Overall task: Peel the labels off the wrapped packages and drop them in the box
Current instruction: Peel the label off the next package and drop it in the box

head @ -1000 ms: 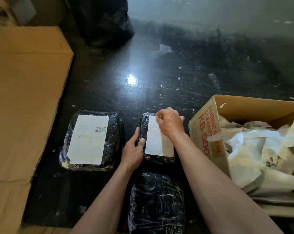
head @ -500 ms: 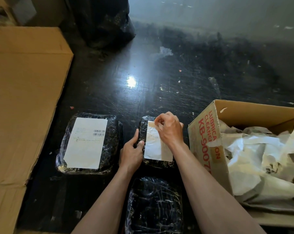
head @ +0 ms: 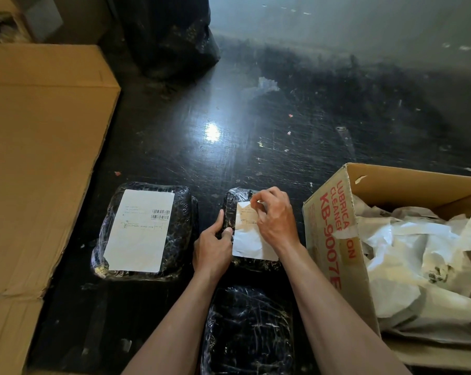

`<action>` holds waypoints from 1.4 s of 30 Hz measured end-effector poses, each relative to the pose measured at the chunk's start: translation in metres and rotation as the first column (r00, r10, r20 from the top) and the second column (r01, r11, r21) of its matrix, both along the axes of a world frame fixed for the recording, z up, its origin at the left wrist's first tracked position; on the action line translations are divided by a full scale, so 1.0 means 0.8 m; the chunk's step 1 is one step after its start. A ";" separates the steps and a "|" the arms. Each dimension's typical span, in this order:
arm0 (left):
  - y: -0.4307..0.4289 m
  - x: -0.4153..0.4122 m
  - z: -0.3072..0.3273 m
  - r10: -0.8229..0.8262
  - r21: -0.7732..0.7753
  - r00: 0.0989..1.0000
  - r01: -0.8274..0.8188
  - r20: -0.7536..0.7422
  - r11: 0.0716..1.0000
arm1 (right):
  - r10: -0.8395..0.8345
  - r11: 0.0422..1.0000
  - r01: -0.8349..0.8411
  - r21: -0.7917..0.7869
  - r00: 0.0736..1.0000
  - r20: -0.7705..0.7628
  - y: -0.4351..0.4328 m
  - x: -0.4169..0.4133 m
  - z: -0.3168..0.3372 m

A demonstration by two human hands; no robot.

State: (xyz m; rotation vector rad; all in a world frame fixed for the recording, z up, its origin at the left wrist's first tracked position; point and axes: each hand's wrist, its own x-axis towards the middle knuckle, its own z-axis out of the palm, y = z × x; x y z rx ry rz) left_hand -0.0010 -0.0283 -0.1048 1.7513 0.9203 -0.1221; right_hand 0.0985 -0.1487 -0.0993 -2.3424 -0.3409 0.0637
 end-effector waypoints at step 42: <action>0.023 0.045 -0.016 -0.135 0.094 0.987 0.127 0.091 0.987 | -0.072 0.996 0.065 0.055 0.988 0.138 -0.002 -0.002 -0.009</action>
